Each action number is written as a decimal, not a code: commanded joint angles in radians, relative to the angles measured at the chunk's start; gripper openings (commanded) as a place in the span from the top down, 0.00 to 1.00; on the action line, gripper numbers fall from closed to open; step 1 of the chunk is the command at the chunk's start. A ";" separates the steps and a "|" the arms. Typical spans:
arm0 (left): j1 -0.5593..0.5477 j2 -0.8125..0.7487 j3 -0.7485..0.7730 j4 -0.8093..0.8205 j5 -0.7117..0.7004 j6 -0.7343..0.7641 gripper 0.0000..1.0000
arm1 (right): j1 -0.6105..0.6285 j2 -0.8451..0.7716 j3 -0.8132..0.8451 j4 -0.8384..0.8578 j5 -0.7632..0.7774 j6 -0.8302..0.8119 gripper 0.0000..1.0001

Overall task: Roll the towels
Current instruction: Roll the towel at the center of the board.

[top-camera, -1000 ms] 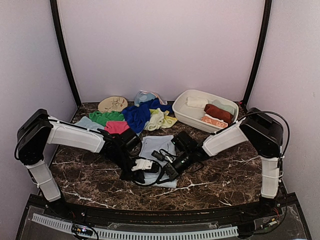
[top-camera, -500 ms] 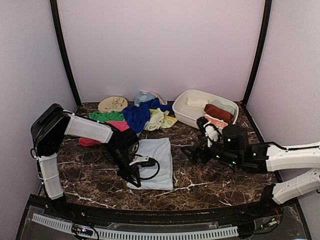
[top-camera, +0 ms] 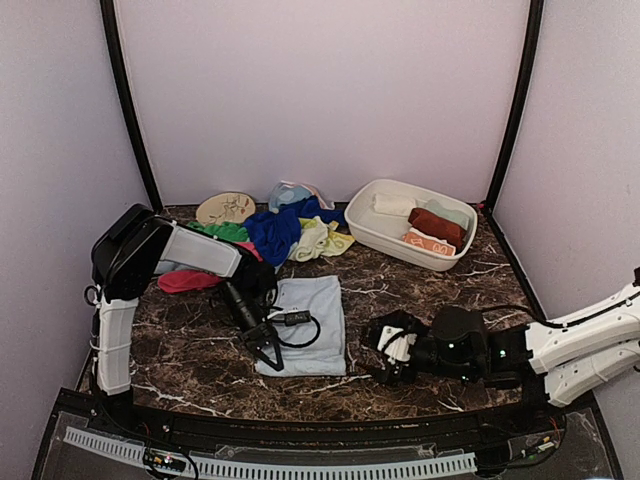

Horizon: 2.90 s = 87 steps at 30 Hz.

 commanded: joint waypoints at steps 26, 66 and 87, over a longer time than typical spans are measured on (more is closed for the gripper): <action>0.030 0.066 0.057 0.018 -0.245 -0.150 0.72 | 0.024 0.790 0.419 0.118 -0.170 -0.332 0.71; -0.129 -0.575 -0.353 0.532 -0.509 0.053 0.34 | -0.403 1.025 0.799 -0.107 -1.227 0.981 1.00; -0.130 -0.428 -0.382 0.641 -0.654 0.085 0.48 | -0.429 1.043 0.821 -0.131 -1.248 1.043 0.98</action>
